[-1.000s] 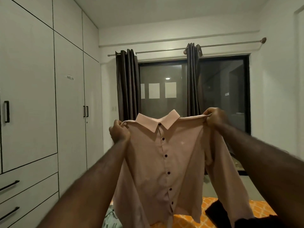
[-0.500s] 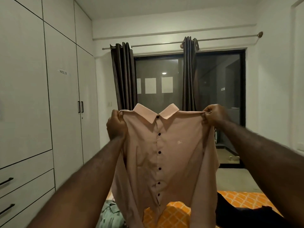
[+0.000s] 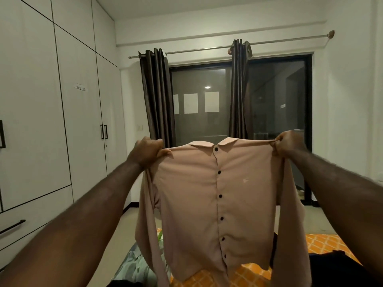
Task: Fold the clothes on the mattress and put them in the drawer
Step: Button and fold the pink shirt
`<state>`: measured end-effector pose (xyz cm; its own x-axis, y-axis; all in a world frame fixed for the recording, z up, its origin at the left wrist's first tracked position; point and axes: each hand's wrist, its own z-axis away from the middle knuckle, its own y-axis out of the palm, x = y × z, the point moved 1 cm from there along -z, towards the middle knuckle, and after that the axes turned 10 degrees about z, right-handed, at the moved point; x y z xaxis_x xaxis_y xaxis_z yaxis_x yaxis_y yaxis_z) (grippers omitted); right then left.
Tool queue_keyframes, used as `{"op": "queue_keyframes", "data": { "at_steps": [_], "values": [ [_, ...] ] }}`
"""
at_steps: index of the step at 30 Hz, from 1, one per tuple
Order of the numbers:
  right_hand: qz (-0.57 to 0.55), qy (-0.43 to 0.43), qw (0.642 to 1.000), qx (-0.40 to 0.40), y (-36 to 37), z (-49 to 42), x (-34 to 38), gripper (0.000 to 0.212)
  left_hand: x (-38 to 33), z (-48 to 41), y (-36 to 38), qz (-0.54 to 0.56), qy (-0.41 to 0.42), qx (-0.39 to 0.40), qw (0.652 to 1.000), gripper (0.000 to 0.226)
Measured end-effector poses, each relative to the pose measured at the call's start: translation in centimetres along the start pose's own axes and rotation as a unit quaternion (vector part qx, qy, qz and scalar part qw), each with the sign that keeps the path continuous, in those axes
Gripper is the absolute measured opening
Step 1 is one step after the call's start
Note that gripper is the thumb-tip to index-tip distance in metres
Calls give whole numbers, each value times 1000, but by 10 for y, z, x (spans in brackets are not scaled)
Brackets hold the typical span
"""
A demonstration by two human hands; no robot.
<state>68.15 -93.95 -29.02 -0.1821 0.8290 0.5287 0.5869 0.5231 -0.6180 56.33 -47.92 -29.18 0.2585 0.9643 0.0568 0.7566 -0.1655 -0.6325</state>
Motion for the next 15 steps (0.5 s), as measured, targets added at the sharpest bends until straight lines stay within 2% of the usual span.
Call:
{"op": "queue_keyframes", "data": {
  "at_steps": [2, 4, 8, 12, 15],
  "values": [
    [5, -1, 1000, -19, -2, -1, 1, 13, 0, -6, -8, -7, -23, 57, 998, 73],
    [1, -18, 999, -32, -6, -1, 2, 10, -1, -10, -16, 35, -50, 127, 990, 65],
    [28, -65, 997, 37, -16, 5, 3, 14, -1, -11, -25, 30, -102, 229, 968, 32],
    [28, -75, 997, 12, -20, 9, 3, 9, 9, -13, -24, 3, -146, 198, 969, 24],
    [30, -59, 996, 52, -17, 13, 2, 10, 6, -9, -23, -27, -218, 118, 968, 21]
  ]
}}
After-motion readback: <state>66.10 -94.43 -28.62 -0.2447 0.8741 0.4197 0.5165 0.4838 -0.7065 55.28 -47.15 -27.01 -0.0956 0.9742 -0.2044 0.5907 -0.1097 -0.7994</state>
